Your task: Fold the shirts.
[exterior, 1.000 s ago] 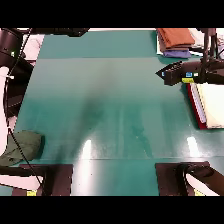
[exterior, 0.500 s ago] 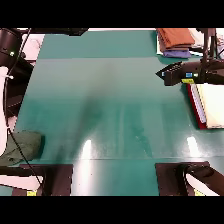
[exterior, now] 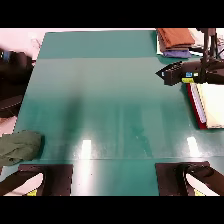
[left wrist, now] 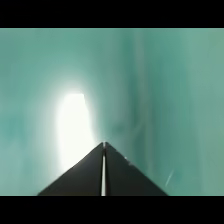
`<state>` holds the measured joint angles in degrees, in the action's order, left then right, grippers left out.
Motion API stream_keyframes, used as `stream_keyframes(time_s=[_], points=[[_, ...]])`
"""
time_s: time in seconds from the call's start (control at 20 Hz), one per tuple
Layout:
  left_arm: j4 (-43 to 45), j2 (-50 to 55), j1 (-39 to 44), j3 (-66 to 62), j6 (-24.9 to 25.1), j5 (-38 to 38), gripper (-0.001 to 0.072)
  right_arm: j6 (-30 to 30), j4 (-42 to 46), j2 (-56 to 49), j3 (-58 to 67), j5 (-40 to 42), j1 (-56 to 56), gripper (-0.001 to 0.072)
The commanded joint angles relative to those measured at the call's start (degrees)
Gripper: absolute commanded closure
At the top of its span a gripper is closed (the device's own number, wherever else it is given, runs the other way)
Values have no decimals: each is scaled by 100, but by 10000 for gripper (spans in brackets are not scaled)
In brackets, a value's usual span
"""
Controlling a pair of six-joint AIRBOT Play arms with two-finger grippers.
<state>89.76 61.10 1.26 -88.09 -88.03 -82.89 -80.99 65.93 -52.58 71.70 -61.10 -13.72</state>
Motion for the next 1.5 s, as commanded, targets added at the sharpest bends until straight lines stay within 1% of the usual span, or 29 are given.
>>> stream_keyframes(time_s=[0.0, 0.05, 0.1, 0.2, 0.3, 0.4, 0.5, 0.55, 0.6, 0.65, 0.75, 0.85, 1.0, 1.1, 1.15, 1.2, 1.35, 1.45], points=[[966, -1165, -562, 2109, 0, -684, 616, 0, 0, 2, 4, 9, -2, 692], [1193, -1340, -697, 2686, -17, -778, 281, 0, 0, 2, 4, 9, -2, 692], [1405, -1434, -852, 3272, -101, -822, 41, 0, 0, 2, 4, 9, -2, 692], [1731, -1473, -1143, 4205, -199, -859, 34, 0, 2, 2, 4, 7, -2, 692], [1755, -1475, -1353, 4881, -236, -566, 34, 0, 2, 0, 4, 9, -2, 692], [1770, -1475, -1427, 5243, -393, -282, 35, 0, 4, 0, 4, 11, -2, 692], [1768, -1475, -1427, 5283, -564, -177, 36, 0, 2, 0, 4, 11, -2, 692], [1768, -1475, -1427, 5248, -675, -195, 200, 0, 2, 0, 4, 13, -2, 692], [1764, -1495, -1427, 5198, -649, -216, 534, 0, 2, 0, 4, 17, -2, 692], [1759, -1519, -1427, 5069, -649, -221, 678, 0, 2, 2, 4, 33, -2, 692], [1631, -1523, -1381, 4400, -638, -297, 685, 0, -7, 9, 11, 153, -2, 692], [1436, -1523, -1091, 3379, -640, -321, 686, -2, -101, 46, 11, 358, -2, 692], [1154, -1521, -105, 1626, -667, -146, 686, -2, -234, 22, 304, 426, -2, 692], [741, -1491, 570, 732, -817, 256, 687, -2, -188, -83, 728, 411, -2, 692], [520, -1473, 861, 422, -822, 503, 687, -2, -144, -151, 964, 387, -2, 692], [356, -1440, 1167, 168, -951, 728, 687, 0, -133, -225, 1209, 391, 0, 692], [273, -1088, 2083, -236, -1215, 925, 687, 4, -127, -479, 1860, 382, -2, 692], [271, -662, 2684, -262, -1250, 1080, 687, 4, -125, -629, 2227, 308, 0, 692]])
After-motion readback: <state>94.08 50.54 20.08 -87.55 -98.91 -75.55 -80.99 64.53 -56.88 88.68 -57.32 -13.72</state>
